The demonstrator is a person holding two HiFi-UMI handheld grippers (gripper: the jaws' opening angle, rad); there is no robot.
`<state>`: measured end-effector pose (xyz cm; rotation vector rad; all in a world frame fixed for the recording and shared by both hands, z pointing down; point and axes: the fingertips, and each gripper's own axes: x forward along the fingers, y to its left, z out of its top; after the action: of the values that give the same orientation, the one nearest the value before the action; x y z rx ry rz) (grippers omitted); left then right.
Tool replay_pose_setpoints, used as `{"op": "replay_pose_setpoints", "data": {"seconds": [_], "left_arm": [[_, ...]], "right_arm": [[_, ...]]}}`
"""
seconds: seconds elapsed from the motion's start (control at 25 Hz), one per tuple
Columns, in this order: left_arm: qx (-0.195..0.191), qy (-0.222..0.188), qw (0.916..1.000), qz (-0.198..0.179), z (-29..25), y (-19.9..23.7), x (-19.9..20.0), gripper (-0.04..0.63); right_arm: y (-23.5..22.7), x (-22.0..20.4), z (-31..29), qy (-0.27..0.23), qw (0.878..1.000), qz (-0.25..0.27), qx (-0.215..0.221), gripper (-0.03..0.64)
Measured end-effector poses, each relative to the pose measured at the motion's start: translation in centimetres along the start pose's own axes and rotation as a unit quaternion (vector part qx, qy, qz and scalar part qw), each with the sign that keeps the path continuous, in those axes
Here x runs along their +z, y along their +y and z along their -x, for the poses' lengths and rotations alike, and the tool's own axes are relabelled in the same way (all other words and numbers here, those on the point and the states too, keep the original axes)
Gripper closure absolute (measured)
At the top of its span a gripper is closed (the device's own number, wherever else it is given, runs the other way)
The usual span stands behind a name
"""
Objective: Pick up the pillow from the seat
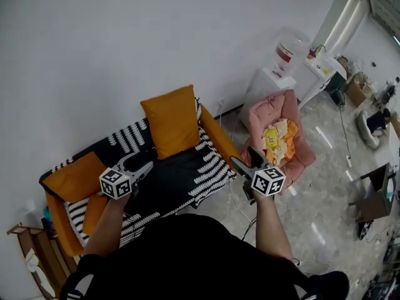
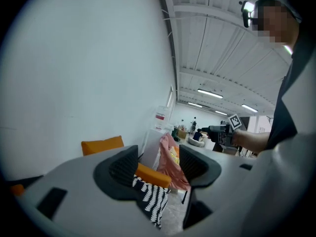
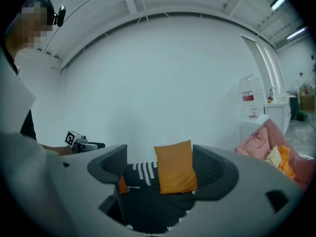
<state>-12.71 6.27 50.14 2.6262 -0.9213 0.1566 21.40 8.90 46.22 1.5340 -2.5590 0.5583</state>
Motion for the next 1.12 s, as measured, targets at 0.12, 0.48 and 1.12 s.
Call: {"op": "replay_pose_setpoints", "data": {"seconds": [0.12,0.48,1.12], "left_arm": [[-0.007,0.003,1.0000,0.000,-1.1,1.0,0.5,0.330],[-0.010,0.007,0.9999,0.004,-3.8,4.8,1.7,0.317],[-0.025,0.015,0.9995,0.011,-6.1,12.4,4.0,0.281]], "right_arm": [[-0.7,0.2,-1.1,0.000,1.000,-0.004,-0.006,0.212],[-1.5,0.3,-4.5,0.004,1.000,-0.009,-0.011,0.212],[-1.1,1.7,-10.8,0.012,0.999,-0.013,-0.028,0.211]]}}
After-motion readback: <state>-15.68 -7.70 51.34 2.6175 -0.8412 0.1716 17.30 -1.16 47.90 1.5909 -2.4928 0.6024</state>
